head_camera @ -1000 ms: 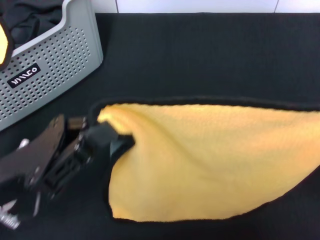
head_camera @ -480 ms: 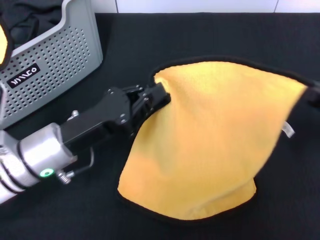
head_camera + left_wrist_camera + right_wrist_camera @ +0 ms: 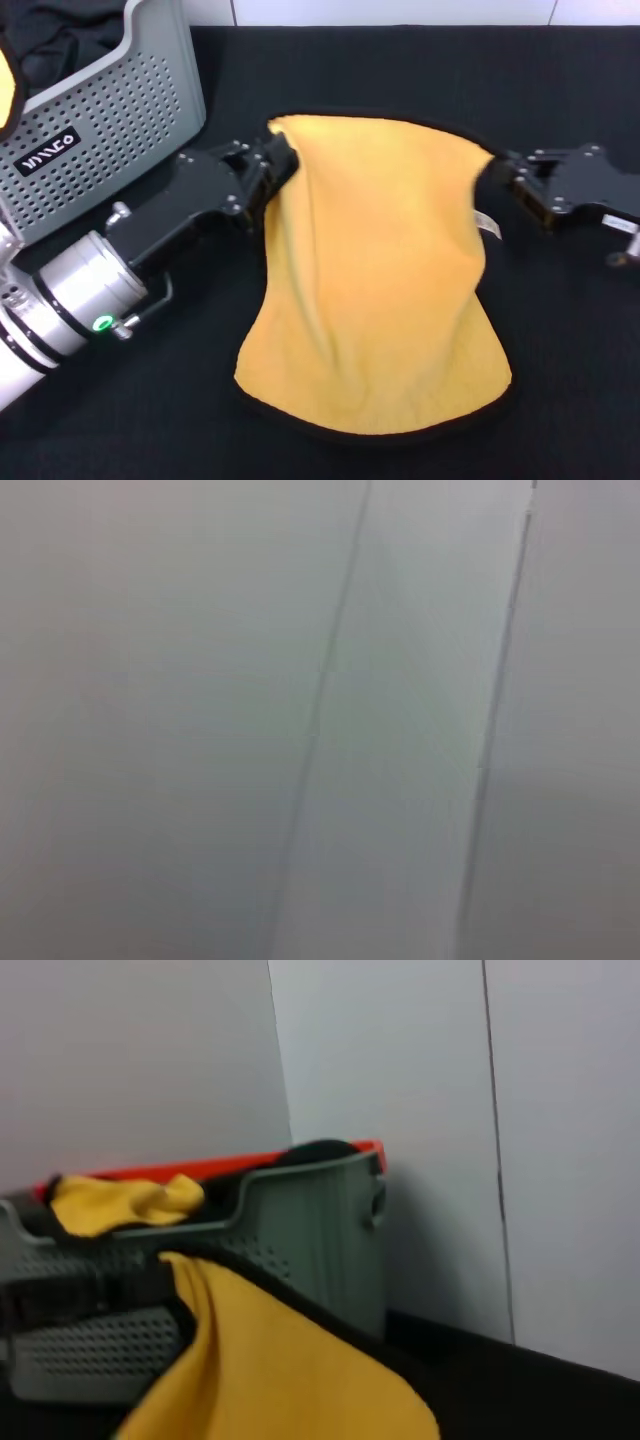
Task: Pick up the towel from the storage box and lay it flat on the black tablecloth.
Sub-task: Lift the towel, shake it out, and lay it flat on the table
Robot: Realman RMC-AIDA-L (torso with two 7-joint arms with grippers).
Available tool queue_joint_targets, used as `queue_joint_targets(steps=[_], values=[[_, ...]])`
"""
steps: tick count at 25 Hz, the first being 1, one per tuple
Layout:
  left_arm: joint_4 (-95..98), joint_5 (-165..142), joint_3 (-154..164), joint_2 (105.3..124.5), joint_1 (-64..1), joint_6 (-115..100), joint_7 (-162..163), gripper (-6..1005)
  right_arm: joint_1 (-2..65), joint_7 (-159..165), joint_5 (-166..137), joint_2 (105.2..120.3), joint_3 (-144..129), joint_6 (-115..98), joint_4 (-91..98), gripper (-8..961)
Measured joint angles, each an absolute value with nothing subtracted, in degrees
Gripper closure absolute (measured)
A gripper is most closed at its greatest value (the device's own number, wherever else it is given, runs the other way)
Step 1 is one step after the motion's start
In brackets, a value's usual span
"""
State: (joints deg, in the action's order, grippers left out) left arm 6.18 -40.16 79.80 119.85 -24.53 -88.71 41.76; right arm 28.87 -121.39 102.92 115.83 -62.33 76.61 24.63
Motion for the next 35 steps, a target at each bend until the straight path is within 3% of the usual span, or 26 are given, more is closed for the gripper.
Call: queue_joint_targets(steps=[7,17,35], values=[[6.42,-40.12,78.18,120.33,-24.42,-81.18,35.17,986,33.19,-125.17,104.95,116.22,-64.10,71.57,20.58,938],[5.93,-40.81,78.52,120.87,-27.00,-76.01,23.03,986,34.03,-126.77,107.90,116.19,-64.43,68.68,21.22,937],[6.47,-41.07,78.46,119.89,-29.07,-71.82,14.08,985,36.30,-126.41,108.04,116.25,-65.67,58.81,19.24,937]])
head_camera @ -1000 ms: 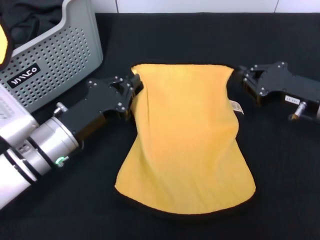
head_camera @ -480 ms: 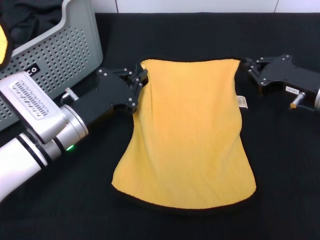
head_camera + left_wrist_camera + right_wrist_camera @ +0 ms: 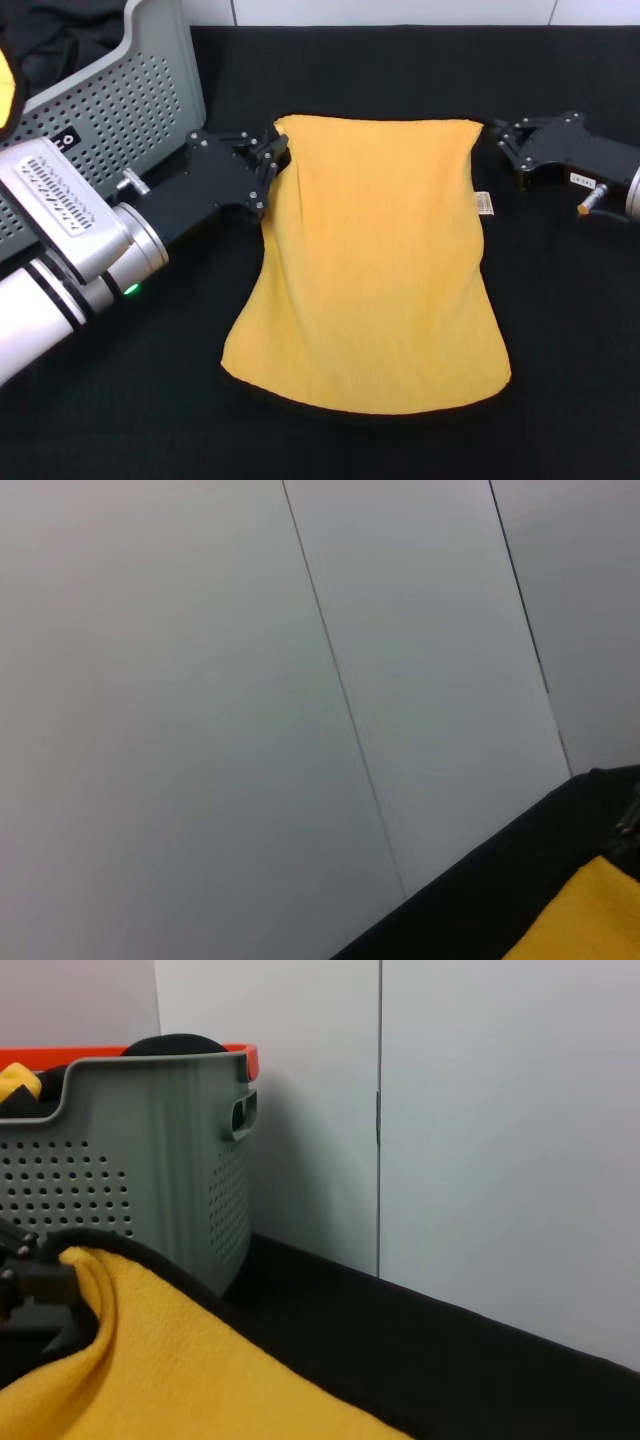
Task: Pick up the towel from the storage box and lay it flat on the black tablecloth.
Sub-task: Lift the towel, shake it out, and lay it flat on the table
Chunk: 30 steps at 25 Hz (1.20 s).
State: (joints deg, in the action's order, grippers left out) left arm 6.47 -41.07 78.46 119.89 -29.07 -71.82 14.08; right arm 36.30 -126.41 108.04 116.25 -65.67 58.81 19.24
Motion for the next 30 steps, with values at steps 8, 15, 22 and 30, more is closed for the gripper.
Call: queue_joint_targets(steps=[8,15,22,30], values=[[10.50,-40.23,77.94,119.72,-27.28,-65.03,5.25,985,36.49,-126.38,108.01,116.28,-65.93,57.70,19.29,935],[11.92,-40.50,78.28,120.28,-26.81,-62.06,-5.14,985,37.20,-126.38,108.01,116.28,-66.07,57.12,19.25,932],[11.72,-40.26,78.01,120.49,-26.53,-61.80,-19.63,986,37.19,-126.38,108.02,116.28,-66.10,56.41,19.45,930],[11.58,-36.54,78.30,120.72,-26.44,-61.36,-31.00,986,37.42,-126.66,108.02,116.28,-66.10,55.53,19.54,927]])
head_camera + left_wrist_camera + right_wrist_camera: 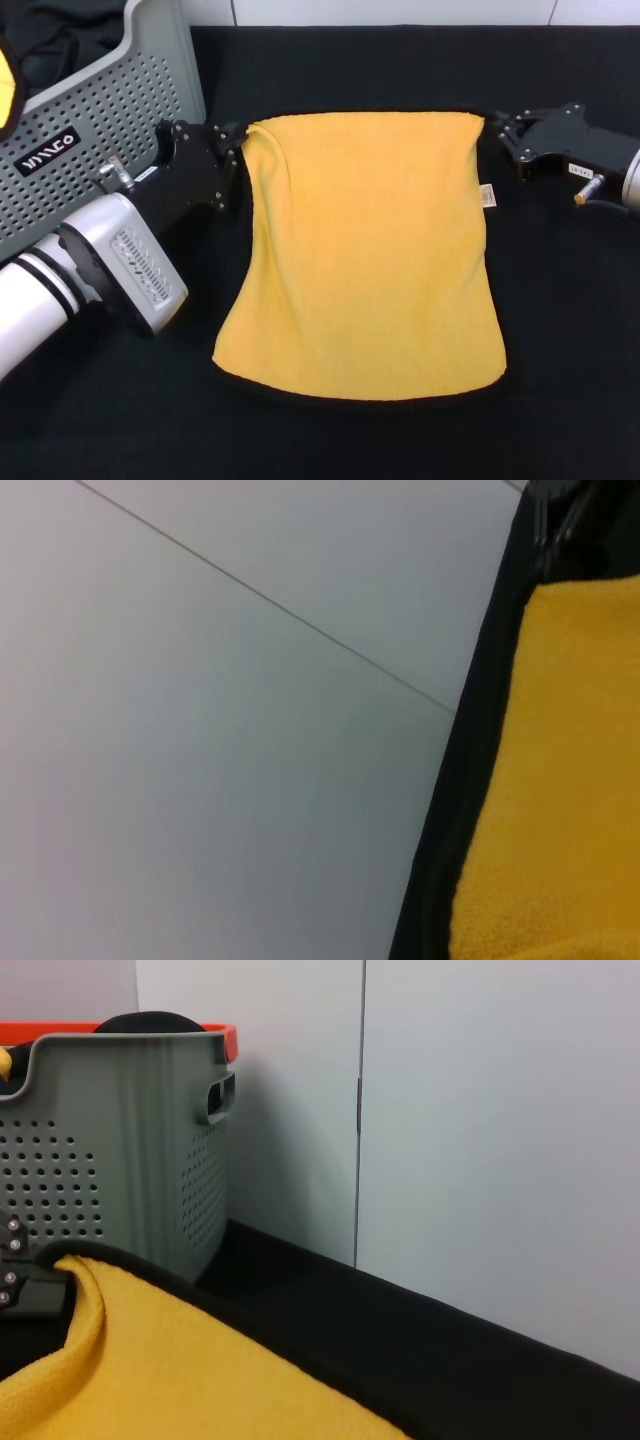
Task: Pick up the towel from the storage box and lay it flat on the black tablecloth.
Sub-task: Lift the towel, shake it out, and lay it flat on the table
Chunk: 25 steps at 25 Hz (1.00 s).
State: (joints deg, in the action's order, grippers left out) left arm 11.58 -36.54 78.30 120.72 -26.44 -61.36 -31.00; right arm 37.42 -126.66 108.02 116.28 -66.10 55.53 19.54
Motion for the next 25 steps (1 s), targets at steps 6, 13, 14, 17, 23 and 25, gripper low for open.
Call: queue_joint_targets(steps=[6,13,14,17,23,25], values=[[10.44,-36.94,78.33,120.80,-27.21,-60.49,-37.80,982,37.44,-126.83,108.02,116.28,-66.09,53.79,19.59,925],[8.78,-36.82,78.40,120.79,-29.02,-58.87,-38.33,972,38.01,-127.12,108.01,116.28,-66.09,52.39,19.34,923],[8.76,-36.72,78.40,120.78,-29.09,-58.62,-38.35,971,38.14,-127.15,108.01,116.28,-66.10,52.30,19.31,923],[8.75,-36.57,78.40,120.76,-29.15,-58.27,-38.38,967,38.49,-127.17,108.01,116.28,-66.15,51.97,19.24,922],[8.72,-36.50,78.40,120.76,-28.42,-58.40,-38.48,959,38.66,-126.72,108.24,116.28,-66.65,51.85,19.19,884],[8.83,-36.48,78.40,120.76,-27.75,-58.86,-38.51,934,38.33,-126.53,109.15,116.28,-66.58,51.73,19.41,812]])
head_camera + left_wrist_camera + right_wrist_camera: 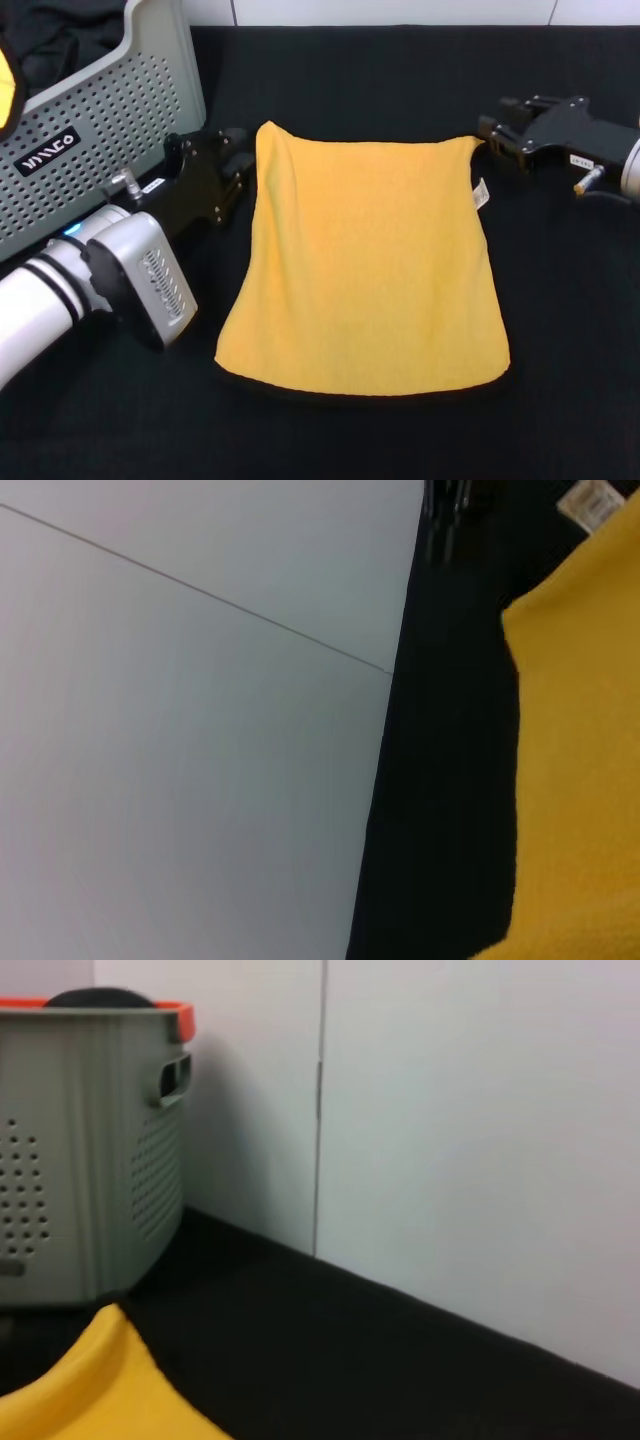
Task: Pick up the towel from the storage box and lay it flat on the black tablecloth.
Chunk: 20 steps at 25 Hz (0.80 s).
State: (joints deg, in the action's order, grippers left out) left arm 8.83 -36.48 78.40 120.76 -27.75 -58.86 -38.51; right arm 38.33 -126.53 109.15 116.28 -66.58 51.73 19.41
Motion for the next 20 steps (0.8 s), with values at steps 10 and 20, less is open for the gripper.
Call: queue_joint_targets(steps=[10,20], values=[[8.76,-32.31,78.32,120.72,-22.82,-71.00,-31.19,455,30.11,-126.36,110.75,116.10,-66.44,62.82,28.00,363],[9.71,-41.76,78.51,119.33,-22.07,-79.19,10.07,345,25.33,-117.43,109.83,113.54,-66.61,80.58,33.99,179]])
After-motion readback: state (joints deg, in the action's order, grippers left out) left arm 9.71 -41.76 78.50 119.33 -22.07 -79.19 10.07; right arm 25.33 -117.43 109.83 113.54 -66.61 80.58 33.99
